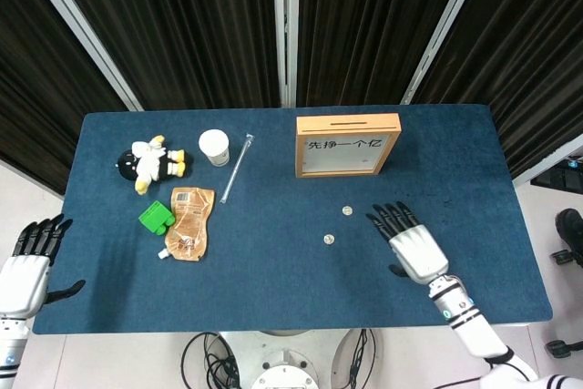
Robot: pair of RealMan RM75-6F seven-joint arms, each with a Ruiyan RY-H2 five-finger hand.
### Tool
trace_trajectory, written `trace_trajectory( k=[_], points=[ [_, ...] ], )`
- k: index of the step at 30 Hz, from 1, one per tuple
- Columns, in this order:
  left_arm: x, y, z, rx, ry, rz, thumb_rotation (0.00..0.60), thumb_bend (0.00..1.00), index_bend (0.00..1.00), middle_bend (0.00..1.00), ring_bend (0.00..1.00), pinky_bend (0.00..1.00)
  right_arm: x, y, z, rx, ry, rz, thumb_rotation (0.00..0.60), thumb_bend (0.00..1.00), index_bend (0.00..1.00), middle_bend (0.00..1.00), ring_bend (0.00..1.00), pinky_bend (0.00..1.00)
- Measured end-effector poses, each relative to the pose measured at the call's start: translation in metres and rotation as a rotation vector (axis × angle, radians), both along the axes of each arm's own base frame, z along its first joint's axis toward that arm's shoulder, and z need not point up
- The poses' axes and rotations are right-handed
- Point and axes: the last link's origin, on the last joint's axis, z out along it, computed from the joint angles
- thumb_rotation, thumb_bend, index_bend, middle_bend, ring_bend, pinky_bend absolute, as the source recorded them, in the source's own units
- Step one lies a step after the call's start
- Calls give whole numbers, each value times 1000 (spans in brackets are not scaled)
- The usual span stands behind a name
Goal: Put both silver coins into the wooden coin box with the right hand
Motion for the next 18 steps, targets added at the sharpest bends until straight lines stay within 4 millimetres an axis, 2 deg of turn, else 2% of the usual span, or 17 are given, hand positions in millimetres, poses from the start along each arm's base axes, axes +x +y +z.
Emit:
trace_trajectory(
  k=[3, 7, 18],
  points=[
    [0, 0, 1, 1, 6, 7, 600, 87, 63, 10, 0, 0, 16, -10, -18, 36, 6, 39, 600, 167, 48, 0, 0, 0],
    [0, 0, 2, 3, 13, 5, 600, 88, 63, 10, 0, 0, 26, -24, -39, 47, 18, 52, 600, 185, 132, 0, 0, 0],
    [-4, -3, 0, 4, -1, 7, 600, 87, 63, 10, 0, 0, 30, -37, -70, 46, 14, 56, 600, 256, 190, 0, 0, 0]
  ],
)
